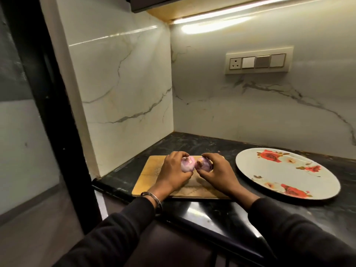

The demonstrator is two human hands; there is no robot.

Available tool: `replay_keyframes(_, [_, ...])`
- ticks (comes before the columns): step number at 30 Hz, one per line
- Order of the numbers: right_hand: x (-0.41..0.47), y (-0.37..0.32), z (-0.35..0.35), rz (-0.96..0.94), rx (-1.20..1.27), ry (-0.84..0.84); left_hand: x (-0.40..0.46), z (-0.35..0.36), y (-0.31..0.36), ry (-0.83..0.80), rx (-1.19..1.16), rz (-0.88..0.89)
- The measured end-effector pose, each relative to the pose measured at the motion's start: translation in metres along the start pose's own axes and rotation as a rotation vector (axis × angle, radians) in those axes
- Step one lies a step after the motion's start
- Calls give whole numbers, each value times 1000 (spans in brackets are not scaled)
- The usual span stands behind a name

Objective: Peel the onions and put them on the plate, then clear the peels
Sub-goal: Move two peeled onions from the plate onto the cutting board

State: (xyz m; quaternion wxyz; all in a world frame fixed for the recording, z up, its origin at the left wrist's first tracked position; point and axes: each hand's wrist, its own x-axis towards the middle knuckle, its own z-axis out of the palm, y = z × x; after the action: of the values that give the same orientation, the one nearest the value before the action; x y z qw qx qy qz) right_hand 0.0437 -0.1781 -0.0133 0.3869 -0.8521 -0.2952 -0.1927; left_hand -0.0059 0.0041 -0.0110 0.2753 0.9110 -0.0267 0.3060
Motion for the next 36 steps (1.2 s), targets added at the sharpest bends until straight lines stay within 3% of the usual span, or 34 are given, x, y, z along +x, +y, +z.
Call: replay_keyframes(36, [-1, -5, 26, 56, -41, -158, -20, 2, -40, -40, 2, -70])
